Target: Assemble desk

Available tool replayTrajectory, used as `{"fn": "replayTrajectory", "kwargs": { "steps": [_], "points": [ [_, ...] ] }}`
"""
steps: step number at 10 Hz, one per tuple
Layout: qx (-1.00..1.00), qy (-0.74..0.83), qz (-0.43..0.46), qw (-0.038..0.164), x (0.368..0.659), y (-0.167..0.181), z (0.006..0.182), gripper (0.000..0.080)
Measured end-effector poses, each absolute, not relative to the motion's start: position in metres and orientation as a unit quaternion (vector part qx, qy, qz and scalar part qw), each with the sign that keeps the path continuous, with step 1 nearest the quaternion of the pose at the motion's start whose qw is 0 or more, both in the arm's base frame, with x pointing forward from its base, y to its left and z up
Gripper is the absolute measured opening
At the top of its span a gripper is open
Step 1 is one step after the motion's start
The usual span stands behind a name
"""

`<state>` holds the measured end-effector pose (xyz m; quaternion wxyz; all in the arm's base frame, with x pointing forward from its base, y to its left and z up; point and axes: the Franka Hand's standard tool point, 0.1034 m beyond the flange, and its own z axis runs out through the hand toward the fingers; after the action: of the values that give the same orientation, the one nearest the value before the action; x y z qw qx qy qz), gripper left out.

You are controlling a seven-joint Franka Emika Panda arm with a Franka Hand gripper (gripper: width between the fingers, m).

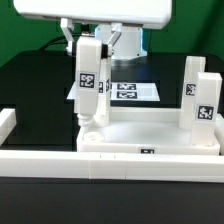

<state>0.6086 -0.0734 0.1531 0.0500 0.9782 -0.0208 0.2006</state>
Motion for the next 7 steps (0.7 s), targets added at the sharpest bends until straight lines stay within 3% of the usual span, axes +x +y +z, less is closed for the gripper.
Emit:
{"fn": "replayTrajectory", "kwargs": {
  "steps": [2, 7],
  "points": [
    [0.982, -0.018, 0.186, 0.041, 0.6060, -0.0643, 0.1506, 0.0290],
    [0.982, -0.018, 0.184, 0.041, 0.6055, -0.0650, 0.1485, 0.0290]
  ]
}}
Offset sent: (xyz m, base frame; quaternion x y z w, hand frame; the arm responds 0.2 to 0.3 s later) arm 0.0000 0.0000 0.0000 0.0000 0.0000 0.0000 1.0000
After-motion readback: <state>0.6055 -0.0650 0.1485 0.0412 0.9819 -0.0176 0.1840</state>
